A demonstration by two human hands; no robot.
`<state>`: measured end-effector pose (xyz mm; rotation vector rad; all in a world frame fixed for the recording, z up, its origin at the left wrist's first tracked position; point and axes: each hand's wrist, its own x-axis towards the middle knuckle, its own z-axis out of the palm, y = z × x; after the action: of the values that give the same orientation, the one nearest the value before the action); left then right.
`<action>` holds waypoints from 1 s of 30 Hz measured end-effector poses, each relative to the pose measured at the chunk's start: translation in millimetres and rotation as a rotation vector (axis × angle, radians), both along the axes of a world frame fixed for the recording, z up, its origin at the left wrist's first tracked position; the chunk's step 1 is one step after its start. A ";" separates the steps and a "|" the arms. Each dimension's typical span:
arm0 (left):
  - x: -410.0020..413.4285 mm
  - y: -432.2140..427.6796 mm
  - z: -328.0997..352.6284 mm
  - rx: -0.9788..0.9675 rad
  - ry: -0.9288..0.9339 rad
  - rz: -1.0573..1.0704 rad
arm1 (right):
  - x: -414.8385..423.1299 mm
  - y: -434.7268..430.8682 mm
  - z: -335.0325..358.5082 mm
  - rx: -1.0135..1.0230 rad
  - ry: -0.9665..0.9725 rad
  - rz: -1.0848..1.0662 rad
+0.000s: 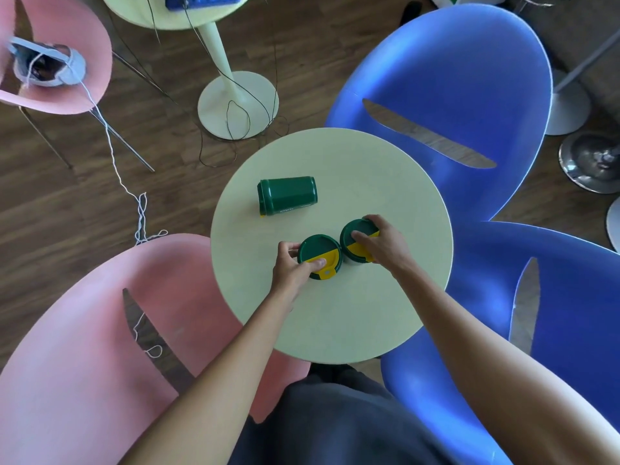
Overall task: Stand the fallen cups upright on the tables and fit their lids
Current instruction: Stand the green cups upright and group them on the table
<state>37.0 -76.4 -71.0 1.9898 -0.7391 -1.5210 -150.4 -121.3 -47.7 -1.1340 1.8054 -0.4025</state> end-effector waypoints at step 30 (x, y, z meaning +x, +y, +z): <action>100.9 -148.6 -34.7 -0.164 -0.398 -0.502 | -6.4 6.0 -22.9 0.019 -0.332 -0.255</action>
<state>138.0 -225.0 -105.8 2.1008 -1.5706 -1.2611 -156.8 -115.3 -70.7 -0.7714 1.6556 -0.6802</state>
